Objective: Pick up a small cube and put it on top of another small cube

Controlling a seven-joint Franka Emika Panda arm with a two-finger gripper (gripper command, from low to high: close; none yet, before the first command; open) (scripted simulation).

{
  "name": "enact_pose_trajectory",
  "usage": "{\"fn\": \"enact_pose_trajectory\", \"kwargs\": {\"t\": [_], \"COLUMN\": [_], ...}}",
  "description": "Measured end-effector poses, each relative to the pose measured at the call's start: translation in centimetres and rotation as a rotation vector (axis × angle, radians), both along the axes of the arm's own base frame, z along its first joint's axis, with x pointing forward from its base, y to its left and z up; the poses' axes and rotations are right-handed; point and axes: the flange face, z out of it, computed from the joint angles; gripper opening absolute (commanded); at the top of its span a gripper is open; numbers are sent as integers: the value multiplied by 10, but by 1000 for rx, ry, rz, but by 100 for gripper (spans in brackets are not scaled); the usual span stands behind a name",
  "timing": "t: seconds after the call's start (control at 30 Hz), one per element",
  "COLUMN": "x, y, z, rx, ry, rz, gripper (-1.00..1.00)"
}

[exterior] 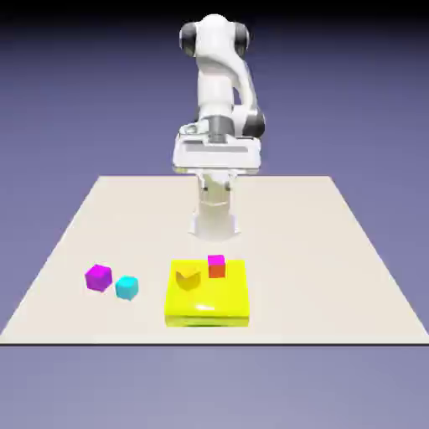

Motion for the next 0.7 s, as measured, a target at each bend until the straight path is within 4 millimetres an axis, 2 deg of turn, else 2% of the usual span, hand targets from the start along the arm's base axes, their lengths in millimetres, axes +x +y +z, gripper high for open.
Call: {"fn": "enact_pose_trajectory", "kwargs": {"t": [0.1,0.37,0.57,0.7], "x": [18,55,65,65], "y": [-6,-31,-63,-91], "z": [-25,-118,-190,-230], "rx": [-39,-240,-454,-618], "ry": [112,432,684,862], "rz": [71,308,506,645], "gripper": [0,0,0,0]}}
